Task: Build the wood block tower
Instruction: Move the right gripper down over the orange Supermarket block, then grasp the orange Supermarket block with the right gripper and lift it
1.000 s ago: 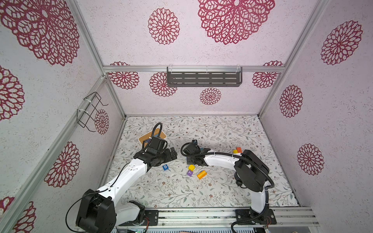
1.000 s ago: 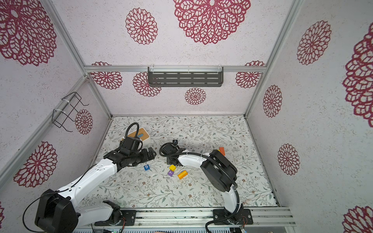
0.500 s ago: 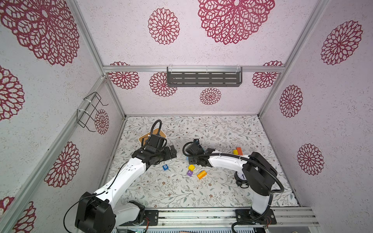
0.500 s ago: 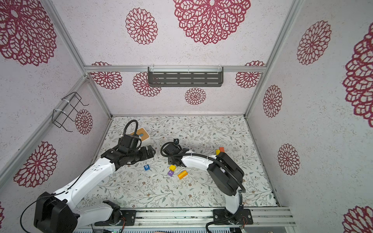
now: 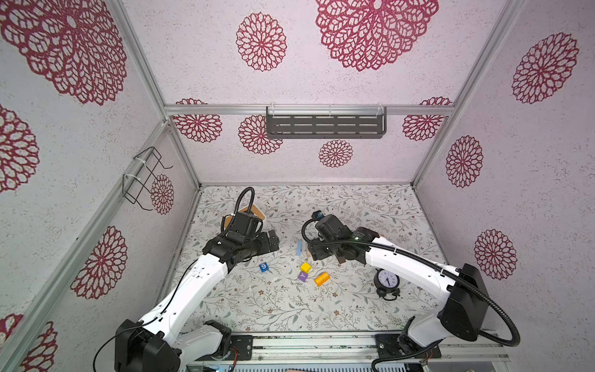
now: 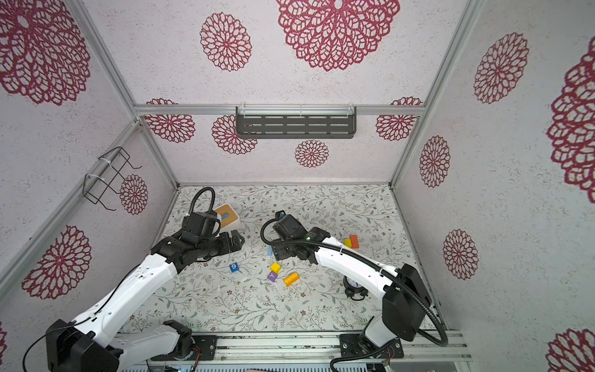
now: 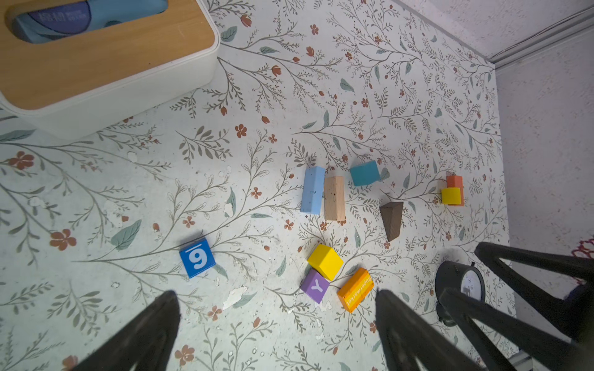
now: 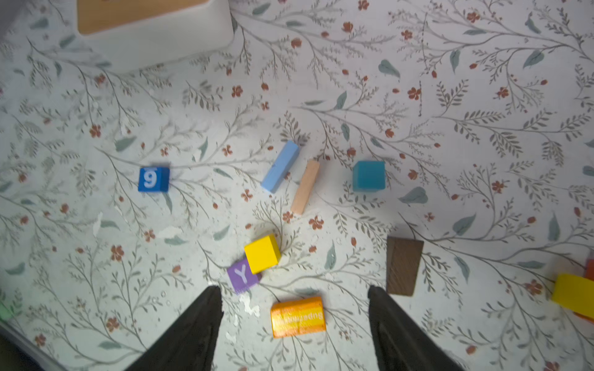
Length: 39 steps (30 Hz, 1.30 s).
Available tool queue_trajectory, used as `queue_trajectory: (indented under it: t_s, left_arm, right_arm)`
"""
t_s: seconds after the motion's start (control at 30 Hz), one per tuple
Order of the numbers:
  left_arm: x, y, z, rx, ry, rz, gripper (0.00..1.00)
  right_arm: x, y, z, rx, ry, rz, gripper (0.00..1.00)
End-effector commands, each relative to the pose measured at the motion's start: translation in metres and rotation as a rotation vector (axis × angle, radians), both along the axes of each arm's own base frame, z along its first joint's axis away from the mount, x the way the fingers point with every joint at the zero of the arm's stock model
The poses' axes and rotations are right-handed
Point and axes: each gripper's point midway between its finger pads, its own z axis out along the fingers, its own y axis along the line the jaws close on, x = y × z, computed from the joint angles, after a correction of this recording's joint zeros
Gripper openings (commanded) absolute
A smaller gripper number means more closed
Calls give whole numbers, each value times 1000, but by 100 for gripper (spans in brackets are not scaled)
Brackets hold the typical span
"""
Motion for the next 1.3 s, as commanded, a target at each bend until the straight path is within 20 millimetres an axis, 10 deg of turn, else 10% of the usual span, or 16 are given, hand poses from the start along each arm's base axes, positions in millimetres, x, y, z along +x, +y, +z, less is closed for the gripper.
queue_trajectory:
  t_s: [0.0,0.53,1.27]
  left_arm:
    - [-4,4,1,2,-3,16,97]
    - [-21,11,-70,58,87,73,97]
    - [-30,21,-83,61,52,93,97]
  right_arm:
    - [-22,-23,-3,-83,39,79,78]
    - [-33,-15,-88,-144,162,164,80]
    - [-38,-3,-138,-195,287,129,78]
